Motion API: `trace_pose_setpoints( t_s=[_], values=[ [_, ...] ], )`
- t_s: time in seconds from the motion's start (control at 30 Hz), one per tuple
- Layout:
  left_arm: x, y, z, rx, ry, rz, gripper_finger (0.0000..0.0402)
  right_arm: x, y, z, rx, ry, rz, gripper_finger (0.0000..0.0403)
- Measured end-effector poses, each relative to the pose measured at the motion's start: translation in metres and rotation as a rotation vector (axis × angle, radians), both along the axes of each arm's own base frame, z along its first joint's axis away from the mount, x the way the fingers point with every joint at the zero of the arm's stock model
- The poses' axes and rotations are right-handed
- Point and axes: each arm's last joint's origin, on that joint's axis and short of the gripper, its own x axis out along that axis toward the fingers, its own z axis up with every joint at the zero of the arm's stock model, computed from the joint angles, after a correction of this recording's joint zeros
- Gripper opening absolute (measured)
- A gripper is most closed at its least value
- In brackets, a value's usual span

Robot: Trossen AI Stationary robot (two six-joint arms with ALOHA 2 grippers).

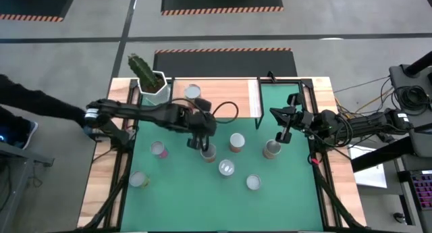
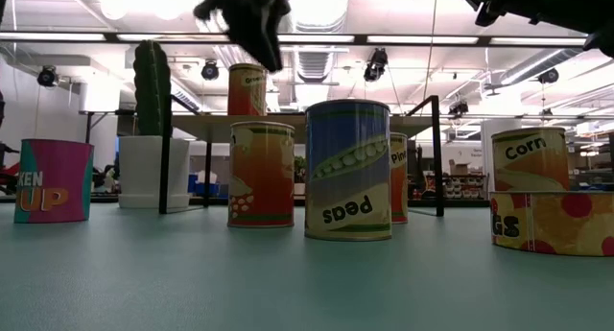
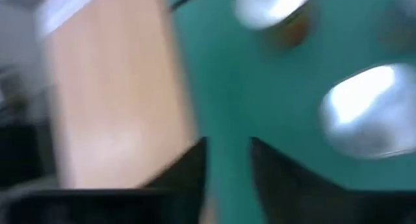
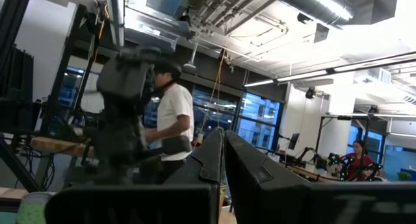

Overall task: Pick and place cans onto a shelf
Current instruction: Put the canned green beans on the shelf

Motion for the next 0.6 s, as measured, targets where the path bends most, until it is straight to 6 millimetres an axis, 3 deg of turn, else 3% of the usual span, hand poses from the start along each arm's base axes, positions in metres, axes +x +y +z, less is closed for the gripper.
trace_pose_setpoints(
  t_s=[0.07,0.17,0.6],
  values=[
    [-0.002,0.005,-0.007,0.121,0.027,0.058,0.0019,0.0,0.0,0.0,0.0,0.0,0.0,0.0009],
    [-0.004,0.012,-0.012,0.189,0.034,0.119,0.0018,0.0,0.0,0.0,-0.005,0.001,-0.002,0.0009],
    [-0.012,0.057,-0.014,0.163,-0.011,0.425,0.0001,0.0,0.0,0.0,-0.013,0.003,-0.007,0.0009]
  ],
)
